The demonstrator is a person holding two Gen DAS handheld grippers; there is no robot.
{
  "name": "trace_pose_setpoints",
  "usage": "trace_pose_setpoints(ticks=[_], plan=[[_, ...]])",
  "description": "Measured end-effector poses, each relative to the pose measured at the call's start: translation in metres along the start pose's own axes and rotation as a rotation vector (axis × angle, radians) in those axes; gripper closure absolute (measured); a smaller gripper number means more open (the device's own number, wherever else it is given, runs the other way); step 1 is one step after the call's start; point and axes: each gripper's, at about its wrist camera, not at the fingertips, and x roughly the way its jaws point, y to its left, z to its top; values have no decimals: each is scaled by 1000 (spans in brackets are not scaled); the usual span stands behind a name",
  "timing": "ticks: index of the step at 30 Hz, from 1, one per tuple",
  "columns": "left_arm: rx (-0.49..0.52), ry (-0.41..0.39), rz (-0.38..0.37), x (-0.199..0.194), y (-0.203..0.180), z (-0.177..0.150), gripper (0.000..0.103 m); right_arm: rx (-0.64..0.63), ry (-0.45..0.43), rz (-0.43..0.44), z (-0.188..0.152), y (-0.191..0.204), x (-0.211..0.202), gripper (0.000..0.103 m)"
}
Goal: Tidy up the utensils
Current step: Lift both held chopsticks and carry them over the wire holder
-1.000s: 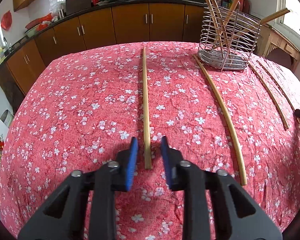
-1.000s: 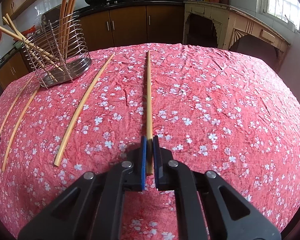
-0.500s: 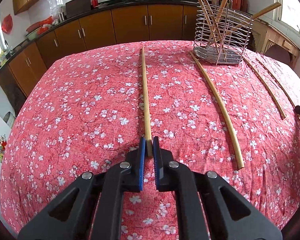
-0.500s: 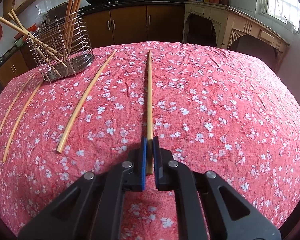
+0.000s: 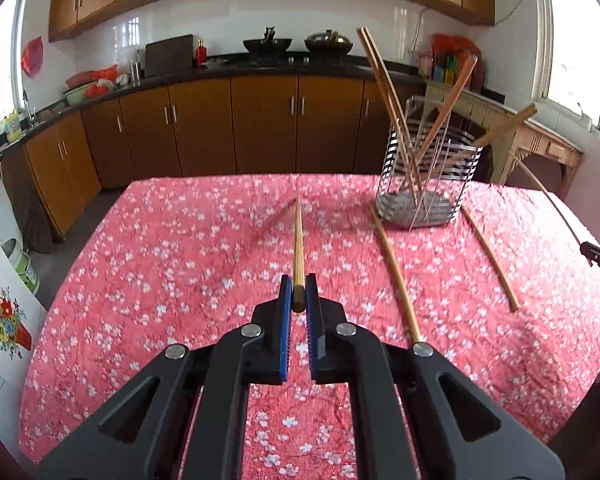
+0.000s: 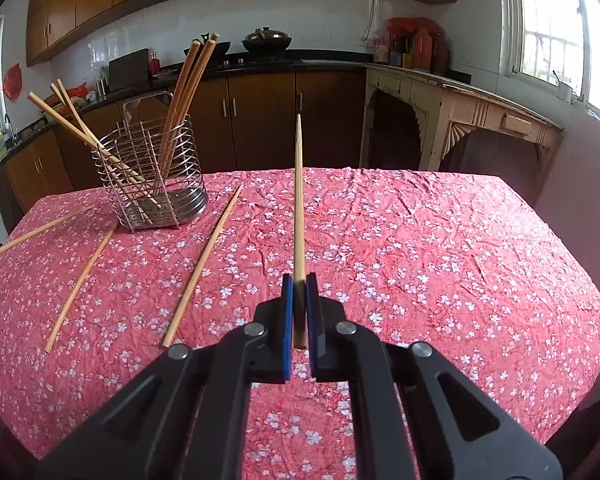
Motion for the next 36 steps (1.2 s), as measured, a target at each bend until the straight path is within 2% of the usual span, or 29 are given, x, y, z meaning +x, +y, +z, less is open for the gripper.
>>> trace_pose_setpoints(ticks=[3, 8, 13, 16, 18, 19, 21, 24, 27, 36], plan=[[14, -3, 3, -1, -3, 2, 96, -26, 64, -16, -2, 2, 13, 96], [6, 23, -7, 8, -5, -5, 96, -13, 182, -18, -24, -1, 56, 96], [12, 21, -11, 7, -8, -6, 96, -6, 217, 4, -35, -1, 67, 93], [12, 19, -13, 6, -9, -5, 96, -14, 220, 11, -40, 0, 64, 84], [13, 21, -16, 7, -11, -5, 96, -17, 228, 12, -46, 0, 61, 83], [15, 22, -15, 7, -11, -6, 96, -20, 223, 10, -50, 0, 60, 84], [15, 24, -15, 8, -12, -7, 96, -26, 217, 2, -51, 0, 54, 95], [10, 21, -18, 6, -11, -6, 96, -6, 210, 2, -48, -7, 50, 95], [9, 9, -18, 2, -11, -4, 96, 5, 161, -2, -38, -13, 33, 95], [-9, -50, -26, -12, -10, 9, 96, 20, -46, 14, 5, -18, -28, 96]])
